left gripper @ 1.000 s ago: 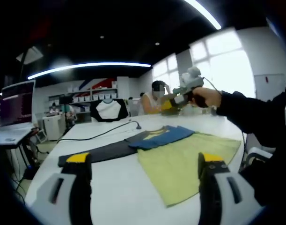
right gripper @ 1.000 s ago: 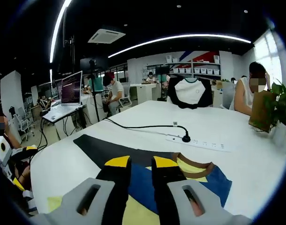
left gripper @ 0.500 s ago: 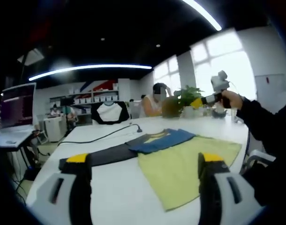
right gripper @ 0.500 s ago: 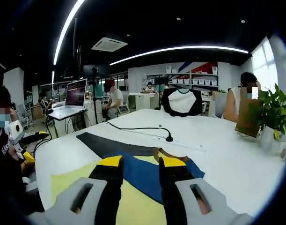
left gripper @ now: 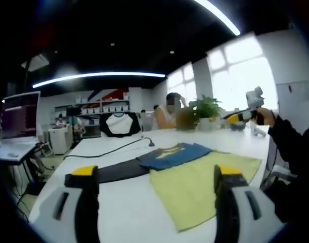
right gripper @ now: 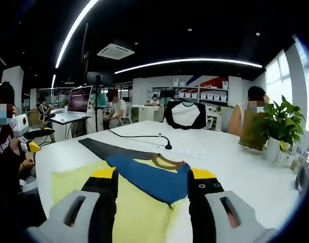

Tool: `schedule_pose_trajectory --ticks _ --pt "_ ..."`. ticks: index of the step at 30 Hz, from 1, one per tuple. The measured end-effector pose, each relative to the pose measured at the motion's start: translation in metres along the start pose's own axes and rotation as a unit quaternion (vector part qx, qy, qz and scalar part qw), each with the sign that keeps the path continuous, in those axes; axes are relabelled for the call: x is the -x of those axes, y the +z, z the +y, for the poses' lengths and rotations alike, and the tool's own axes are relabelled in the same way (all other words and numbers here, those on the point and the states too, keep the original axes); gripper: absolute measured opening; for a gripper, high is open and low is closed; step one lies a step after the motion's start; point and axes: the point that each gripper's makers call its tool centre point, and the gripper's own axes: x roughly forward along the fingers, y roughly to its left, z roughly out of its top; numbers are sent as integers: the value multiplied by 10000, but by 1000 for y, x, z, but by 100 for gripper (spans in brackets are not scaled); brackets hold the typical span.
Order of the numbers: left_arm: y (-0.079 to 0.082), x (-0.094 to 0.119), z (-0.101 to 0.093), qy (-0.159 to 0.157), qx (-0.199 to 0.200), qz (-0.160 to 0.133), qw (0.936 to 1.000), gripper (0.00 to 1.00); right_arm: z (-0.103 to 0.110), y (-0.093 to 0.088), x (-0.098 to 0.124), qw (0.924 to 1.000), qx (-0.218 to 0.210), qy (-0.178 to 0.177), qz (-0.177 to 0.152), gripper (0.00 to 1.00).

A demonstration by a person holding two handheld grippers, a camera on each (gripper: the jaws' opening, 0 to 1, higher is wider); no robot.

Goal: Fold the garment on the visible template until the final outline fits inside the template.

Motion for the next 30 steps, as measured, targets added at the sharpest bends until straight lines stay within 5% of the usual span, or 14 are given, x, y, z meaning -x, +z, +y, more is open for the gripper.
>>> schedule_pose_trajectory --ticks 17,30 --pt "3 -11 6 111 89 34 9999 100 -25 -22 53 9976 99 -588 -363 98" --pt "9 -17 11 232 136 -104 9996 100 -33 -39 92 9940 50 -908 -613 99"
